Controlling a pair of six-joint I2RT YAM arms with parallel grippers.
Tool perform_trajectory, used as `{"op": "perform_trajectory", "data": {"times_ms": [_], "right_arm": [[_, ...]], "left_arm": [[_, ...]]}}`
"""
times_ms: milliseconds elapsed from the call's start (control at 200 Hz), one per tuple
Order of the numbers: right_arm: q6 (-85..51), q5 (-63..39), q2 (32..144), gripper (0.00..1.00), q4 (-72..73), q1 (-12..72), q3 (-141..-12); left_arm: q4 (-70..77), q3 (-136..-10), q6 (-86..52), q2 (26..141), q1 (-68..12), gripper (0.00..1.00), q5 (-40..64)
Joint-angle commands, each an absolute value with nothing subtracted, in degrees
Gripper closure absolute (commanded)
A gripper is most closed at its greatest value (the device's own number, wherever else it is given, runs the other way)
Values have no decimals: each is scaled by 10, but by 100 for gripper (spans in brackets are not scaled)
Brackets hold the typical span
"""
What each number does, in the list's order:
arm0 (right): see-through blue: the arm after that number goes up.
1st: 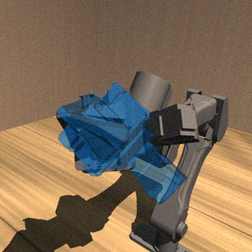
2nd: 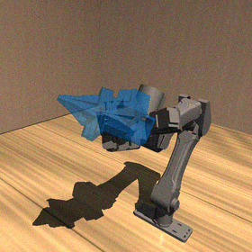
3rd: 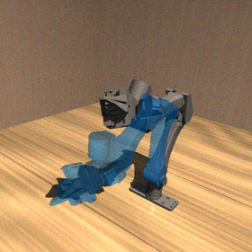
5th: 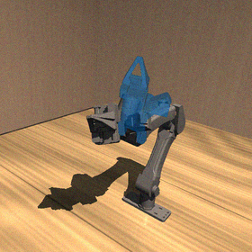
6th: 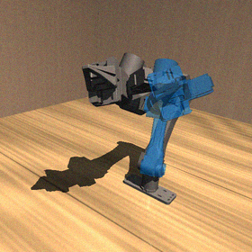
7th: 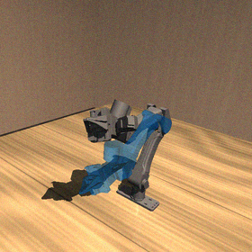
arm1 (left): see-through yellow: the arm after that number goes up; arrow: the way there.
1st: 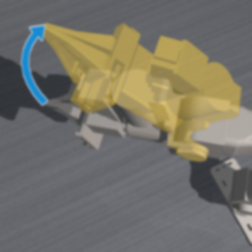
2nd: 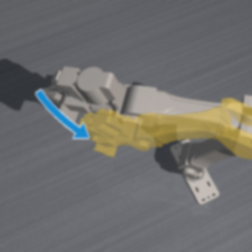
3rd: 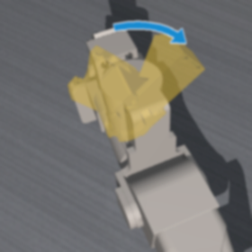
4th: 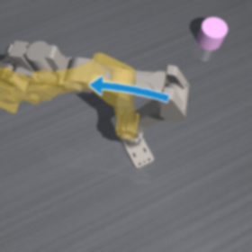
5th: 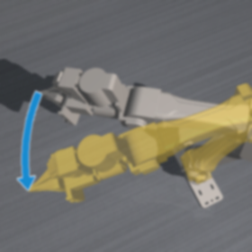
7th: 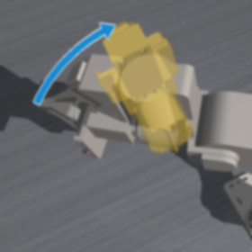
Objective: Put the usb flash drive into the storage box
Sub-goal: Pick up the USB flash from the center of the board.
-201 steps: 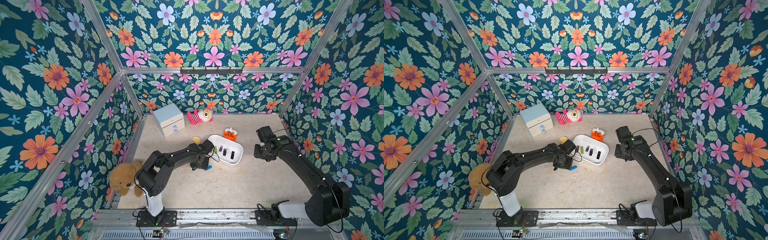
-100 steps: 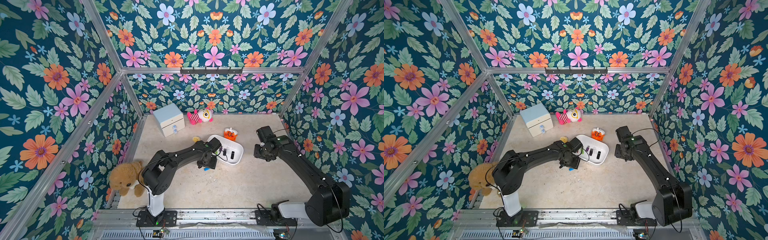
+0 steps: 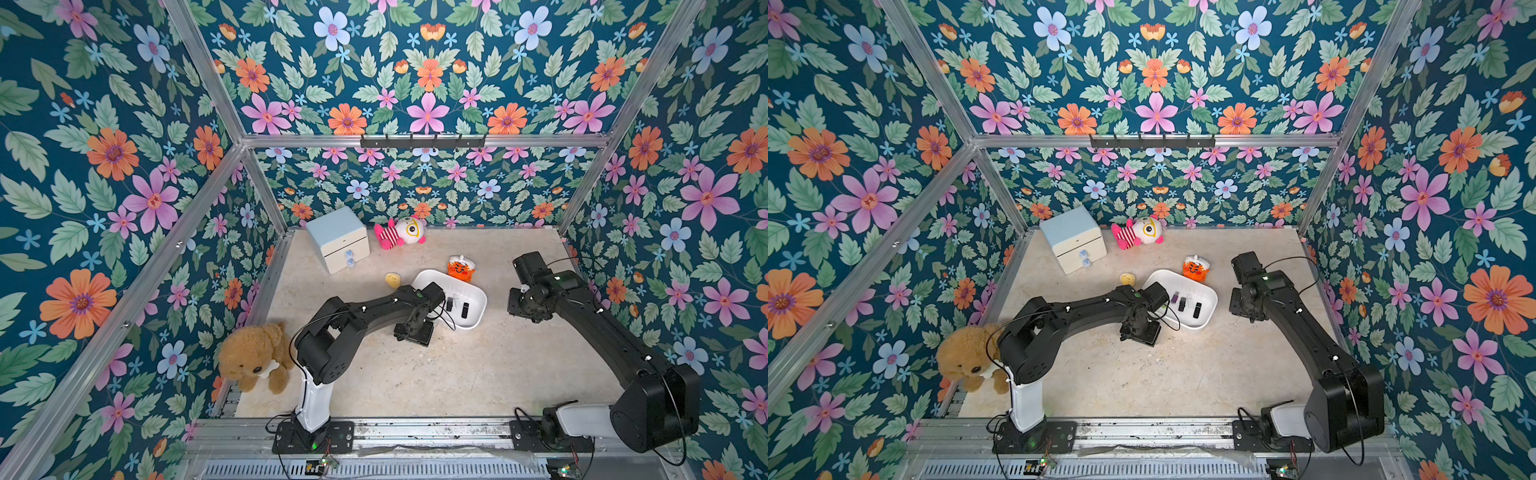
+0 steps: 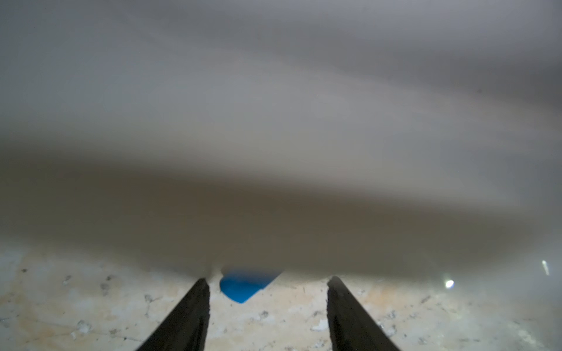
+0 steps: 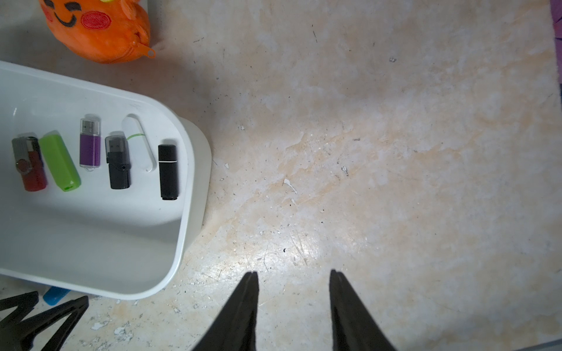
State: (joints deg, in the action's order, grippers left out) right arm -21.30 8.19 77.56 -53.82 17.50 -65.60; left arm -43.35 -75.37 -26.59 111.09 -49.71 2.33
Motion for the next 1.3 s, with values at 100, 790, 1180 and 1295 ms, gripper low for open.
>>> {"op": "perform_trajectory", "data": {"times_ms": [100, 790, 1180, 1295], "right_arm": [[-211, 87, 773, 58, -543, 175, -657], [-208, 86, 775, 58, -544, 175, -661], [-207, 86, 776, 58, -544, 176, -662], [-208, 86, 777, 58, -543, 176, -663]], "left_arm": [[-417, -736, -248, 1104, -497, 36, 9], [-393, -721, -234, 1088, -507, 38, -7], [-359, -687, -232, 1079, -512, 41, 16], [-356, -688, -239, 1078, -515, 44, 18]]}}
